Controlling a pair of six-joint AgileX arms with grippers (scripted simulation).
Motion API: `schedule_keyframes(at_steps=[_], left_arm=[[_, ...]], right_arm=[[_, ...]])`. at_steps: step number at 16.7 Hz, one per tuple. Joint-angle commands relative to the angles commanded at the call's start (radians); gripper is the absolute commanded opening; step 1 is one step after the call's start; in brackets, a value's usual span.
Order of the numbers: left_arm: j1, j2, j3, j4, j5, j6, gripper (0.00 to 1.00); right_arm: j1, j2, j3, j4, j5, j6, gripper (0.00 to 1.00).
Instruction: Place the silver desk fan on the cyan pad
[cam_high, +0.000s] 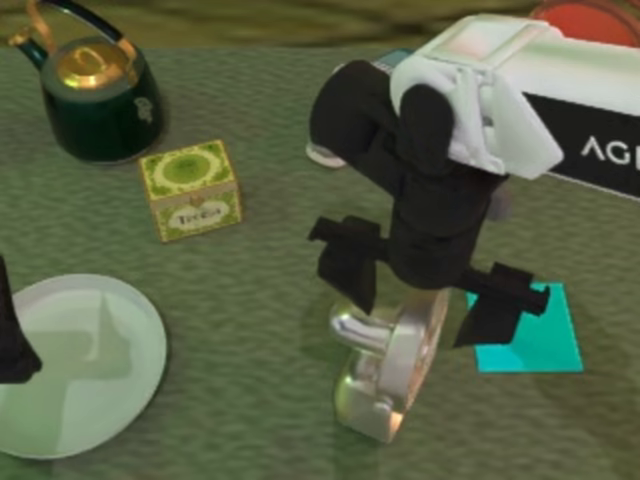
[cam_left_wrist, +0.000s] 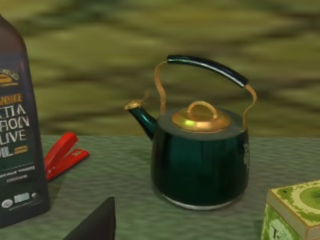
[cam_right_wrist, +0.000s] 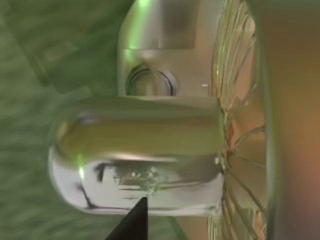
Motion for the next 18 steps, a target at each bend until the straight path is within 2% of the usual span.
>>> schedule_keyframes(at_steps=[8,18], left_arm=[[0.0,0.0,0.0,0.0,0.0,0.0,1.0],[0.0,0.0,0.0,0.0,0.0,0.0,1.0]], right_arm=[[0.0,0.0,0.0,0.0,0.0,0.0,0.02],[-0.001,-0.002,0.003,-0.004,0.0,0.001,0.0]])
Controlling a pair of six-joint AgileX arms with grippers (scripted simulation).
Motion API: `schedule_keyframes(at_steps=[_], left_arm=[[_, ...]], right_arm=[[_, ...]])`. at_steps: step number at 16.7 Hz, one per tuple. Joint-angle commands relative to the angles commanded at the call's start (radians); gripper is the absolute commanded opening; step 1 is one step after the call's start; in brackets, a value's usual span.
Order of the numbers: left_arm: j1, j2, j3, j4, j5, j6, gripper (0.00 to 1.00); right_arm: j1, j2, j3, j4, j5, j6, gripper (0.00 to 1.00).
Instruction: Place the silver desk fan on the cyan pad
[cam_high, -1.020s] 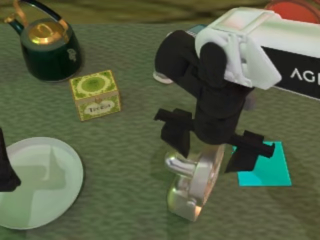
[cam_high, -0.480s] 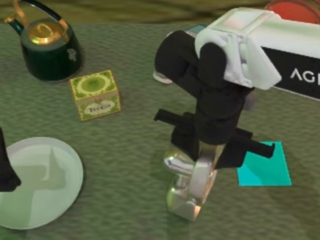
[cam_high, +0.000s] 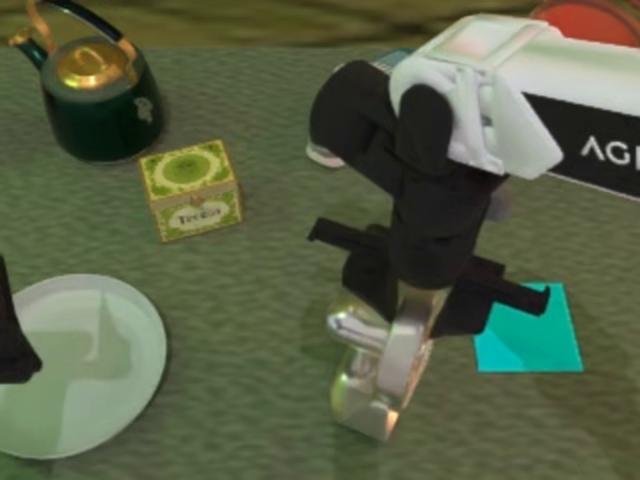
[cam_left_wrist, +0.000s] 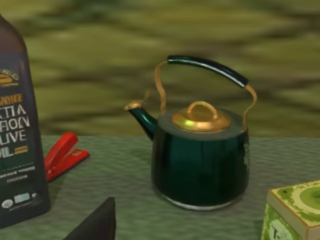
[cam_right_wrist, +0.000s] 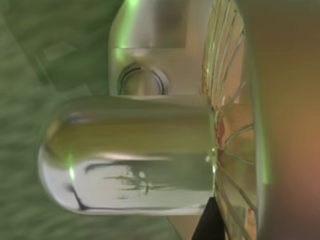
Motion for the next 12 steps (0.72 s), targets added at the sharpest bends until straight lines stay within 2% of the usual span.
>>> schedule_keyframes(at_steps=[7,12], left_arm=[[0.0,0.0,0.0,0.0,0.0,0.0,1.0],[0.0,0.0,0.0,0.0,0.0,0.0,1.0]], right_arm=[[0.007,-0.004,0.176,-0.181,0.0,-0.001,0.0],[0.001,-0.003,0.185,-0.19,0.0,0.002,0.0]])
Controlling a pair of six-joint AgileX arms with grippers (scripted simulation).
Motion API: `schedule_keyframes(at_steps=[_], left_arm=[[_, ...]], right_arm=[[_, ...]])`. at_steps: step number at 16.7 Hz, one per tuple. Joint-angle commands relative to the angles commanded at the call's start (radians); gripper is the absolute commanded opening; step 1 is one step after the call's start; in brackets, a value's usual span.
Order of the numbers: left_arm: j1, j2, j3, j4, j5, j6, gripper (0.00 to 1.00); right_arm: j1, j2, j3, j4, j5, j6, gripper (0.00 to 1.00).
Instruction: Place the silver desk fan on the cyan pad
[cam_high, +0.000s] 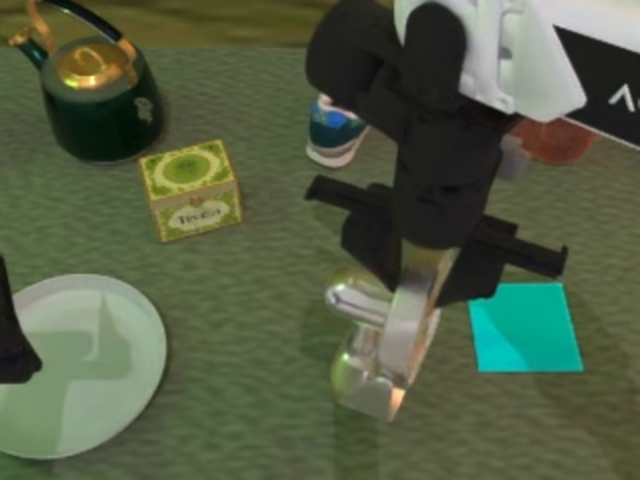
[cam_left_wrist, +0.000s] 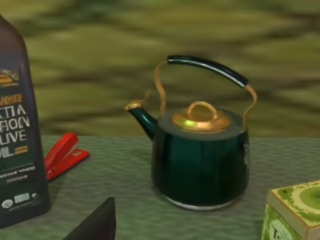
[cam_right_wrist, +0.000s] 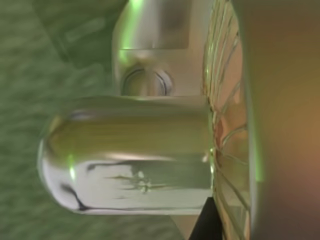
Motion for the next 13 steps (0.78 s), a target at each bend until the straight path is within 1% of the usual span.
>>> schedule_keyframes(at_steps=[2,4,6,11,13], left_arm=[[0.0,0.0,0.0,0.0,0.0,0.0,1.0],[0.0,0.0,0.0,0.0,0.0,0.0,1.0],[0.0,0.0,0.0,0.0,0.0,0.0,1.0],[0.0,0.0,0.0,0.0,0.0,0.0,1.0],[0.0,0.0,0.0,0.0,0.0,0.0,1.0]], right_arm=[[-0.016,-0.004,-0.007,-0.003,0.0,0.035,0.0],[-0.049,-0.016,-0.021,-0.005,0.0,0.112,0.0],[-0.095,-0.034,-0.041,-0.007,0.0,0.229,0.0],[-0.238,-0.099,-0.113,-0.004,0.001,0.581,0.0],[-0.291,-0.126,-0.141,0.001,0.0,0.696,0.0]])
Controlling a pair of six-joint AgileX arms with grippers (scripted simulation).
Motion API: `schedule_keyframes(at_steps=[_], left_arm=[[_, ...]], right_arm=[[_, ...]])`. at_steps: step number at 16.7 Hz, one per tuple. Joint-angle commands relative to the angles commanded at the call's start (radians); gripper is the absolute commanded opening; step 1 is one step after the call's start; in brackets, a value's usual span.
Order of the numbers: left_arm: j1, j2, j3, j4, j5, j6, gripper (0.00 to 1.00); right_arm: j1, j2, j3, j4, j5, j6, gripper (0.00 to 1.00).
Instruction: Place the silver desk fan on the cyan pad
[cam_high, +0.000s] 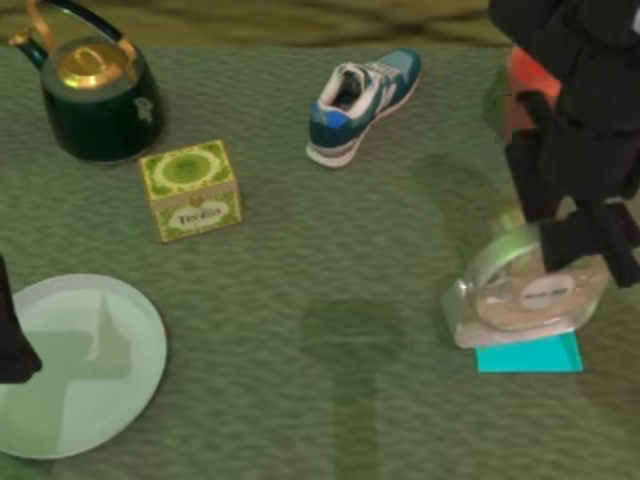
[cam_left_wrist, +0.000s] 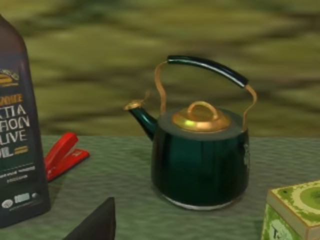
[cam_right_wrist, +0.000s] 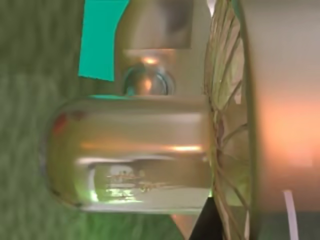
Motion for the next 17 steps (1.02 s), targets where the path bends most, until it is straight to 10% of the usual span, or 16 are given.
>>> schedule_keyframes(at_steps=[17], left_arm=[[0.0,0.0,0.0,0.0,0.0,0.0,1.0]], right_arm=[[-0.062,-0.022,-0.153,0.144,-0.001,0.104,0.0]])
